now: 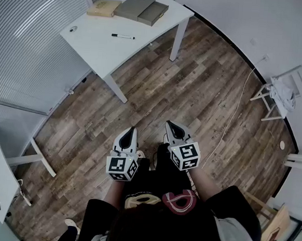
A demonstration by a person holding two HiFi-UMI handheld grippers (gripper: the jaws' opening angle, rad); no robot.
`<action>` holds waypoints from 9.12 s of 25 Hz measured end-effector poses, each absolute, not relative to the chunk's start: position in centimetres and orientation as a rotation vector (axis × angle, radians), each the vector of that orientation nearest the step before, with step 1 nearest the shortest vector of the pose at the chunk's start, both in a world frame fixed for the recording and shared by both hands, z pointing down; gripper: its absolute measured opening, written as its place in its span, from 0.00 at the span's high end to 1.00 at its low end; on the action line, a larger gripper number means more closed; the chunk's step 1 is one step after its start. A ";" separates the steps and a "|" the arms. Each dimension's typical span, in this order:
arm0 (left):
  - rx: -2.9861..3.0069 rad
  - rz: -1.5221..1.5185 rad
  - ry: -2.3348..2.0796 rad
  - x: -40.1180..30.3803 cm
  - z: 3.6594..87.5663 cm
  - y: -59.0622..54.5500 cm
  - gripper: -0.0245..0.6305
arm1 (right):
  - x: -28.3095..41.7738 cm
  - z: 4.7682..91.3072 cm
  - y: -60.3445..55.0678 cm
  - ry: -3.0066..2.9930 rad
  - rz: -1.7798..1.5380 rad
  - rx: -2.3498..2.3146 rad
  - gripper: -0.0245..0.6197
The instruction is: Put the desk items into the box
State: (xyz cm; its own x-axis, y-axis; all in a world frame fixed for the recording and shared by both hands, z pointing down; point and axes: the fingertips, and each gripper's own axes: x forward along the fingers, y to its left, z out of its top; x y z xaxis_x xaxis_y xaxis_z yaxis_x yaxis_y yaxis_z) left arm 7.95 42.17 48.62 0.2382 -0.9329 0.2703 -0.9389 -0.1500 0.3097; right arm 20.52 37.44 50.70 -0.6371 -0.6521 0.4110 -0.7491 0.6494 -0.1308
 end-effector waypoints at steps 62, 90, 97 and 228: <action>2.104 -0.018 -1.848 4.6 47.2 28.4 0.93 | 14.7 50.4 22.2 -2.636 0.414 0.880 0.95; 2.023 0.011 -1.971 6.5 47.6 19.1 0.93 | 15.9 51.6 13.8 -2.641 0.405 0.716 0.95; 1.993 -0.004 -1.937 5.0 49.1 18.1 0.93 | 15.2 52.3 13.6 -2.612 0.431 0.739 0.95; 1.511 -0.027 -2.276 -17.7 49.3 -7.3 0.93 | -13.1 55.8 -14.6 -2.323 0.166 0.066 0.85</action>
